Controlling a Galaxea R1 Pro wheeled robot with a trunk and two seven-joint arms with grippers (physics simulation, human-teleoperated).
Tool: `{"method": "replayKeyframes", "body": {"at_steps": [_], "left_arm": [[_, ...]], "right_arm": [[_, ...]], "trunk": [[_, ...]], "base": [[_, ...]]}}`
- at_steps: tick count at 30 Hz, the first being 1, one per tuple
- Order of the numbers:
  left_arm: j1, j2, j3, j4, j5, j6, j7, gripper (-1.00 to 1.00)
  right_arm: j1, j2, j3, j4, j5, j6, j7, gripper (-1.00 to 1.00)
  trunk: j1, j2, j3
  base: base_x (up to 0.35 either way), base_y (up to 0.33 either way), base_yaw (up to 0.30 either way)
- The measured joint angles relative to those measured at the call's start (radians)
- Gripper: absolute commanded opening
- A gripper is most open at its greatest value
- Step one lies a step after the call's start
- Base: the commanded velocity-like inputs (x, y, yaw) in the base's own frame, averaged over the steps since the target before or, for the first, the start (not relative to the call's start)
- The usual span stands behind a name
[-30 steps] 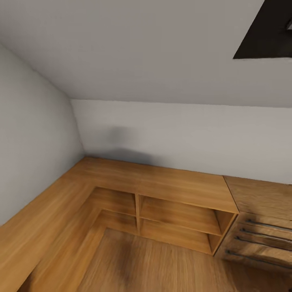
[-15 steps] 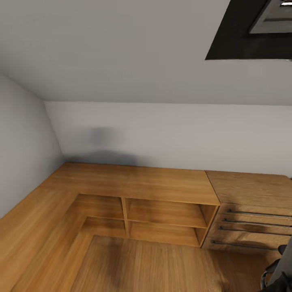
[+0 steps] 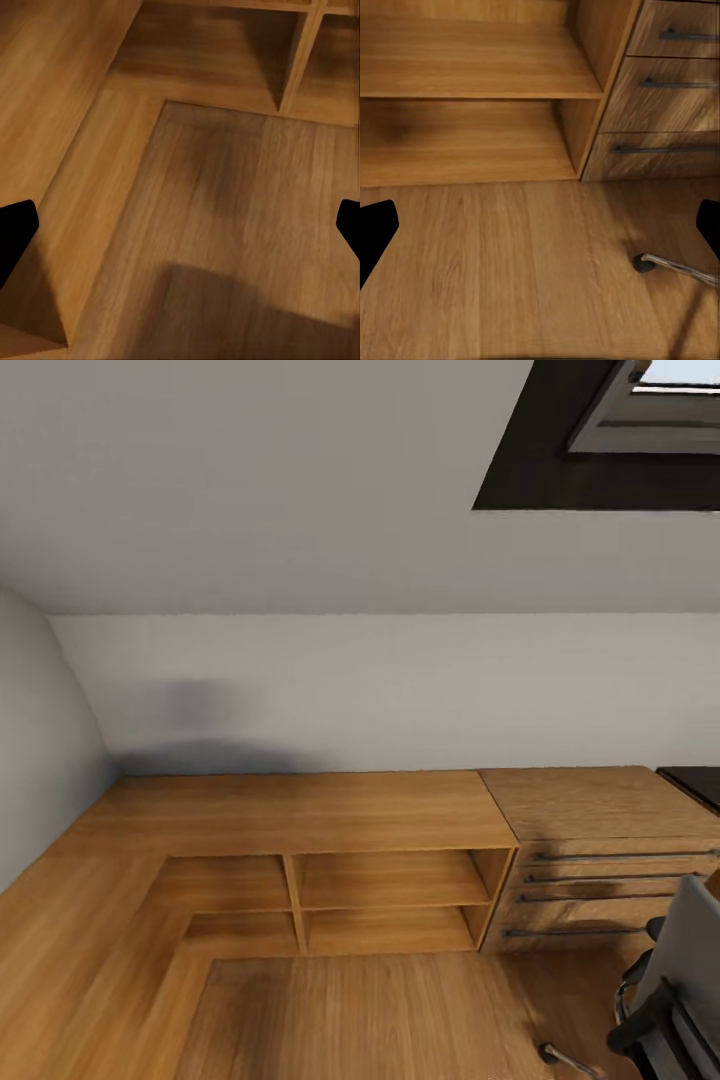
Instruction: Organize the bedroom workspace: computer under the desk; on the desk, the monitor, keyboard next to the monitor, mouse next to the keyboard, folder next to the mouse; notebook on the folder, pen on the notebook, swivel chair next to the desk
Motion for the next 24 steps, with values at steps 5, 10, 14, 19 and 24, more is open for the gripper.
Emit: {"method": "replayKeyframes", "body": {"at_steps": [5, 10, 14, 19, 24], "left_arm": [[0.000, -0.001, 0.000, 0.000, -0.001, 0.000, 0.000, 1.00], [0.000, -0.001, 0.000, 0.000, 0.000, 0.001, 0.000, 1.00], [0.000, -0.001, 0.000, 0.000, 0.000, 0.001, 0.000, 1.00], [0.000, -0.001, 0.000, 0.000, 0.000, 0.001, 0.000, 1.00], [0.000, -0.001, 0.000, 0.001, 0.000, 0.001, 0.000, 1.00]], "right_arm": [[0.000, 0.000, 0.001, 0.001, 0.005, 0.000, 0.001, 1.00], [0.000, 0.000, 0.002, 0.001, 0.006, 0.000, 0.001, 1.00], [0.000, 0.000, 0.002, 0.001, 0.005, 0.000, 0.000, 1.00], [0.000, 0.000, 0.001, 0.002, 0.004, 0.000, -0.002, 1.00], [0.000, 0.000, 0.001, 0.003, 0.003, 0.000, -0.002, 1.00]], "trunk": [[0.000, 0.000, 0.001], [0.000, 0.000, 0.003], [0.000, 0.000, 0.006], [0.000, 0.000, 0.010], [0.000, 0.000, 0.014]], "base": [[0.000, 0.022, -0.271], [0.000, 0.003, -0.262], [0.000, 0.000, -0.258], [0.000, 0.000, -0.257], [0.000, 0.000, -0.257]]}}
